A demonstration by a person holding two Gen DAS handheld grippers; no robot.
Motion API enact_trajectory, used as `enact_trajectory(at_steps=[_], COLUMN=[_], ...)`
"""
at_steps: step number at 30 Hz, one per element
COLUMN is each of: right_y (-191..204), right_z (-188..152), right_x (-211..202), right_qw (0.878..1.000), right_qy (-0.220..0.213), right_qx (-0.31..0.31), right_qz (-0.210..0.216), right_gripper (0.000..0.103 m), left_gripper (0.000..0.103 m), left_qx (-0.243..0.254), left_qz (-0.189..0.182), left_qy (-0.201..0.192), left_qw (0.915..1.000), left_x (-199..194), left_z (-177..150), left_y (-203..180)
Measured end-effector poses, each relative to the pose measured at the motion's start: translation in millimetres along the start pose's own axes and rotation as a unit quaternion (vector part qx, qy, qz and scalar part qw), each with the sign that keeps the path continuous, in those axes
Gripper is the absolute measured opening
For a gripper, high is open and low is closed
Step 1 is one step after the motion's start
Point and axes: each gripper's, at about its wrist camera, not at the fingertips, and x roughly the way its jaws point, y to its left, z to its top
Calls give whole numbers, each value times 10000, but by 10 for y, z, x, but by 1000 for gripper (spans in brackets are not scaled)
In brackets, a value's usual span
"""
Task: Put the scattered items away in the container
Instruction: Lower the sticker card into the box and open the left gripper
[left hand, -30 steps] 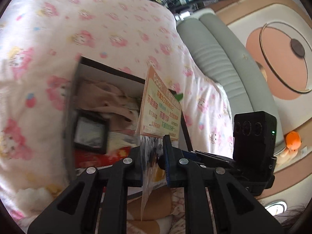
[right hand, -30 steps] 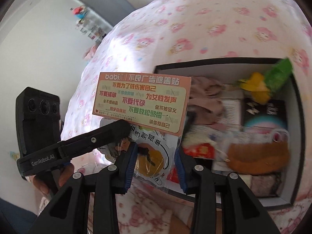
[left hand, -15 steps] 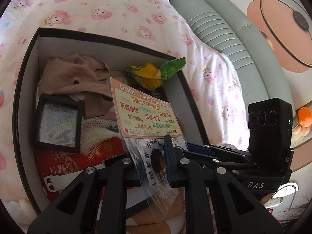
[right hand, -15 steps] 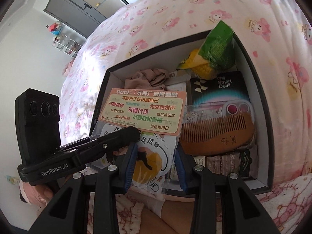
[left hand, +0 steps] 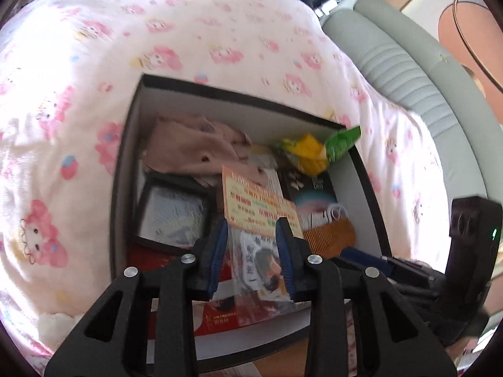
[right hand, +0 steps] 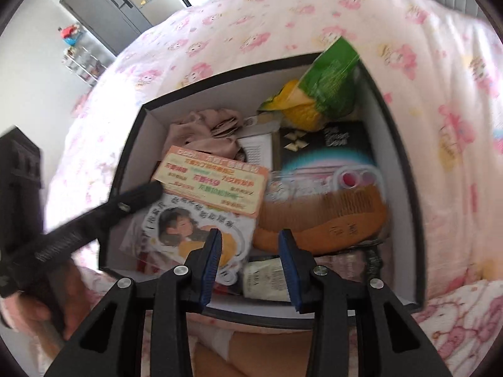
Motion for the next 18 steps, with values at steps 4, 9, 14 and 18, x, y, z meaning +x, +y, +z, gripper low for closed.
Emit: enact_trajectory(at_steps=[4,9,14,18], right_y=[102,156,166,150], right_z=[-16,-14,15,-4], right_x=[160,305,311,241], right_qw=[9997,9989,9987,9985], right_qy=[204,386,392,299], right_qx=[-137,-268,-287,-258], right_qz=[11,-84,-169,-368], right_gripper=[34,35,35,35], left_gripper=[29,29,29,30], left_qx=[217,245,258,288], left_qz=[-99,435,206,417], left_qy=[348,830,491,822], left_qw=[9991,9953,9982,9953], left_x=[123,329,177,316], left_z=[-37,-90,-37,-66], left_y=[-99,-67,-64,-53])
